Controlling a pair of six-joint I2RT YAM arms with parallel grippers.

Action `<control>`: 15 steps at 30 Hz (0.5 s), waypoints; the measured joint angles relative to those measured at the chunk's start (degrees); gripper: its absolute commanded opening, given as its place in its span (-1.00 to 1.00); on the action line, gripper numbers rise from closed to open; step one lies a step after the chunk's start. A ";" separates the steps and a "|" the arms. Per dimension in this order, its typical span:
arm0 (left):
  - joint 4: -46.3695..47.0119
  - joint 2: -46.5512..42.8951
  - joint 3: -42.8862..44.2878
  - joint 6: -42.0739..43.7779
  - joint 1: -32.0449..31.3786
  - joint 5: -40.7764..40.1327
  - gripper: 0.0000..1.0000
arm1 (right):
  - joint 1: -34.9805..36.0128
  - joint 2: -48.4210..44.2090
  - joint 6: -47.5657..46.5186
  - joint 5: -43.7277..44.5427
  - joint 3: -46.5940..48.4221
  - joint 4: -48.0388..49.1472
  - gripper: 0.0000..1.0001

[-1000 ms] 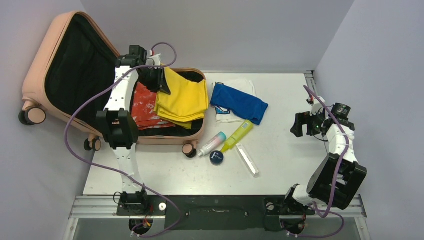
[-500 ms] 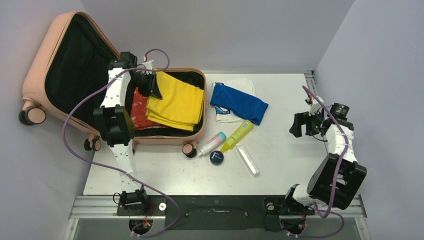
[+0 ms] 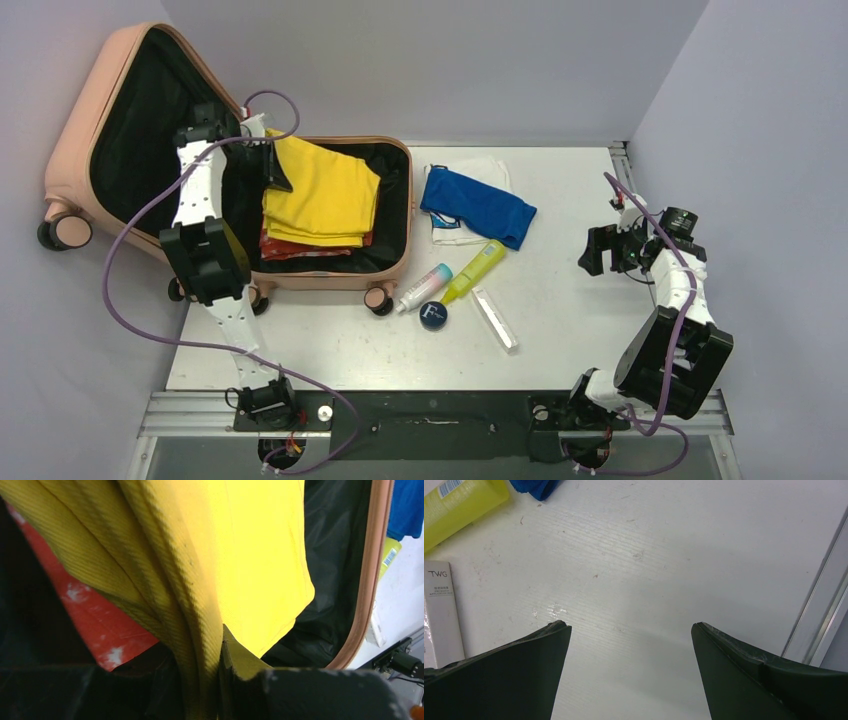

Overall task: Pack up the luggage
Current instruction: Place the clothes in the luggage.

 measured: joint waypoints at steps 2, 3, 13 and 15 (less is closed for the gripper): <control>0.17 -0.09 0.00 0.07 0.83 -0.55 -1.00 | 0.04 0.00 0.00 0.00 -0.02 0.15 0.92; 0.24 -0.09 0.00 0.15 1.07 -0.94 -1.00 | 0.04 0.00 0.02 0.00 -0.02 0.24 0.92; 0.85 2.32 0.50 2.19 0.74 -7.37 -0.05 | 0.04 0.00 0.00 0.00 -0.04 0.31 0.92; 2.47 2.80 0.13 3.06 0.79 -9.75 0.67 | 0.04 0.00 0.00 0.00 -0.04 0.28 0.92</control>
